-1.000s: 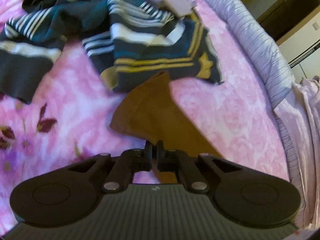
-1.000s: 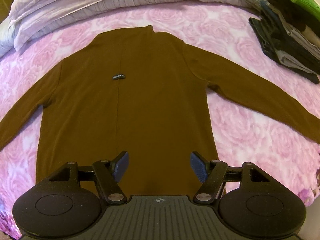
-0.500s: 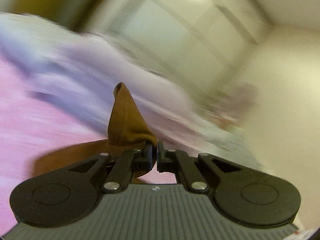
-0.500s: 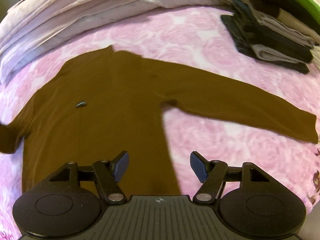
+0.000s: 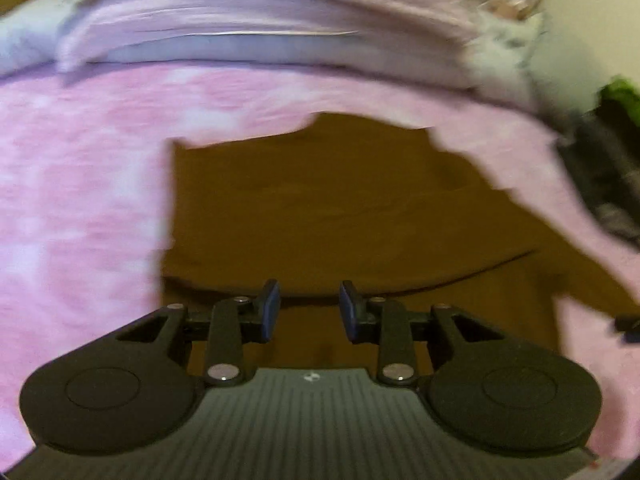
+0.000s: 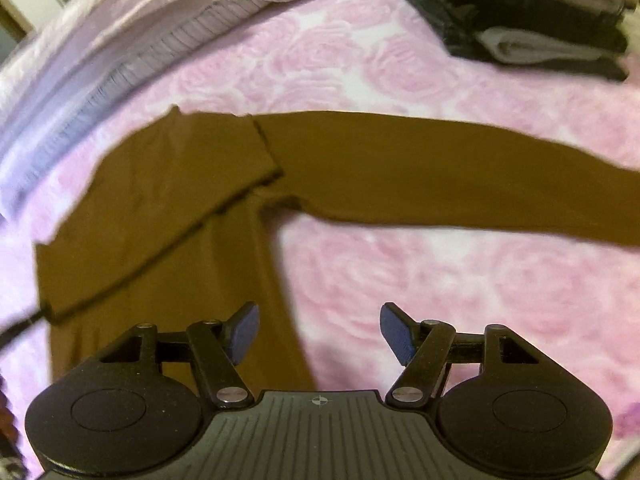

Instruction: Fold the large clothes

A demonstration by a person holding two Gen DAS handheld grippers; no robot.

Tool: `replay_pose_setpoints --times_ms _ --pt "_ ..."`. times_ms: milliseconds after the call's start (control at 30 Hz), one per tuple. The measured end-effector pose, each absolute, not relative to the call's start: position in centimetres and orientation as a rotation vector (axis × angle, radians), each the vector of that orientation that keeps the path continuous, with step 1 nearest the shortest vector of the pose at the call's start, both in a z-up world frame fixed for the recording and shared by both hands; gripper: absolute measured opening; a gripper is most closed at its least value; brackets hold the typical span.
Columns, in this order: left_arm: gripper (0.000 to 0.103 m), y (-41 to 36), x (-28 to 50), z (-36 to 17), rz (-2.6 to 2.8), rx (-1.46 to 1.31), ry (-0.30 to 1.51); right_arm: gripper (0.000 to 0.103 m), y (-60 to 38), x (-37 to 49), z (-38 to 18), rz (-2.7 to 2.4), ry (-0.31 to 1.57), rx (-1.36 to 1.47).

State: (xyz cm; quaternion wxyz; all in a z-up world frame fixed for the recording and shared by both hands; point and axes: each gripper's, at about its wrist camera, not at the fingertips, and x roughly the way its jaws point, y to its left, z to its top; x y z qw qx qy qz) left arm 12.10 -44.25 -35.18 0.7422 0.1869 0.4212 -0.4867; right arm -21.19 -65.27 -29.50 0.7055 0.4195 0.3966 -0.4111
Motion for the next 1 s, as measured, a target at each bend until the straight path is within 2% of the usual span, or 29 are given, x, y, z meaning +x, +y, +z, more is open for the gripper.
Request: replay_pose_setpoints --times_ms 167,300,533,600,800,933,1000 --pt "0.027 -43.5 16.1 -35.7 -0.973 0.456 0.889 0.063 -66.9 -19.9 -30.2 -0.861 0.685 0.981" --pt "0.027 -43.6 17.8 -36.2 -0.962 0.432 0.893 0.047 -69.6 -18.2 -32.3 -0.835 0.551 1.050" --pt "0.027 -45.1 17.6 -38.1 -0.990 0.469 0.901 0.046 -75.0 -16.7 -37.3 -0.979 0.445 1.235" --pt "0.027 -45.3 17.8 -38.7 -0.984 0.476 0.913 0.001 -75.7 -16.5 -38.3 -0.955 0.428 1.282" --pt "0.026 -46.2 18.4 -39.6 -0.996 0.506 0.897 0.000 -73.2 -17.2 -34.6 -1.006 0.397 1.034" --pt "0.023 -47.1 18.3 -40.0 -1.014 0.542 0.879 0.000 -72.5 -18.7 -35.0 -1.104 0.421 1.031" --pt "0.023 -47.5 18.2 -40.2 -1.014 0.573 0.869 0.000 -73.2 -18.8 -36.9 -1.093 0.509 1.107"
